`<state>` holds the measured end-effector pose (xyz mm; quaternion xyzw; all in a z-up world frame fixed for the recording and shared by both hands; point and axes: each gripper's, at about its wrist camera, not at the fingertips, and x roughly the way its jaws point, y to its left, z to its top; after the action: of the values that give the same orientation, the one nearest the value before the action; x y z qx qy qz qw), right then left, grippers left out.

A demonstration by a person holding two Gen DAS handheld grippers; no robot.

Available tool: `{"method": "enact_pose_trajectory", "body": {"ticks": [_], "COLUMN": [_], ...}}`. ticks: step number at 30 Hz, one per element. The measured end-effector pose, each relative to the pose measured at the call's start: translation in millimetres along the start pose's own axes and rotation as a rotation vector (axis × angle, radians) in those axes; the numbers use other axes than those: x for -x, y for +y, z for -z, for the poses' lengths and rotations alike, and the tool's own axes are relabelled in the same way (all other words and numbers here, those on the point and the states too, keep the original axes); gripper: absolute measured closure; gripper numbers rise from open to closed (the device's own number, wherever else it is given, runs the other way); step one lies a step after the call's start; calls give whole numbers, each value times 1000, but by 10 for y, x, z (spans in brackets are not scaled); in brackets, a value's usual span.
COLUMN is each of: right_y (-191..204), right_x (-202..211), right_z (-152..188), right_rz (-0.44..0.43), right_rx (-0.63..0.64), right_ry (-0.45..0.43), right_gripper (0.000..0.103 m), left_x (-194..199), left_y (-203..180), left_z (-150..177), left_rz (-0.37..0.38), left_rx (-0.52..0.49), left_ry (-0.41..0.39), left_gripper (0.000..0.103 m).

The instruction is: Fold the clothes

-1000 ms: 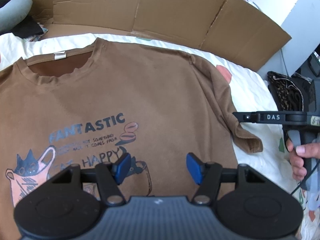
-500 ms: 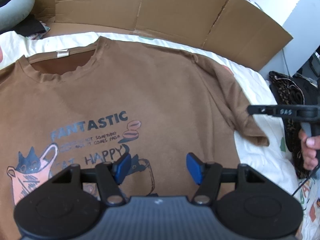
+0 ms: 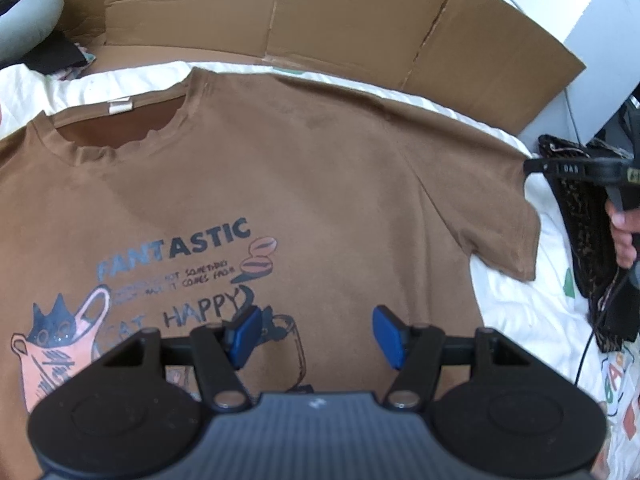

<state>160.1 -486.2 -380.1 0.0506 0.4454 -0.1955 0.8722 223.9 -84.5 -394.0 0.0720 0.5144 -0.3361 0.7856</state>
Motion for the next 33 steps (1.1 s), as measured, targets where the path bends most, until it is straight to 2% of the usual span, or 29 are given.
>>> {"method": "enact_pose_trajectory", "body": {"ticks": [10, 27, 30, 31, 33], "right_y": [-43, -75, -123, -146, -172], "right_x": [-278, -718, -675, -627, -514], "right_z": [-244, -431, -443, -444, -429], "right_rz": [77, 157, 146, 141, 129], "right_rx": [66, 67, 17, -2, -28], "right_ry": [-2, 78, 76, 68, 52], "right_gripper": [103, 103, 98, 92, 90], "left_x": [-68, -133, -93, -78, -48], "left_y": [1, 53, 35, 21, -16], "left_z": [-34, -97, -107, -106, -97], "left_rz": [3, 17, 20, 21, 24], "left_rx": [-15, -15, -14, -15, -17], "left_ry": [2, 4, -3, -6, -10], "left_gripper": [39, 39, 39, 39, 39]}}
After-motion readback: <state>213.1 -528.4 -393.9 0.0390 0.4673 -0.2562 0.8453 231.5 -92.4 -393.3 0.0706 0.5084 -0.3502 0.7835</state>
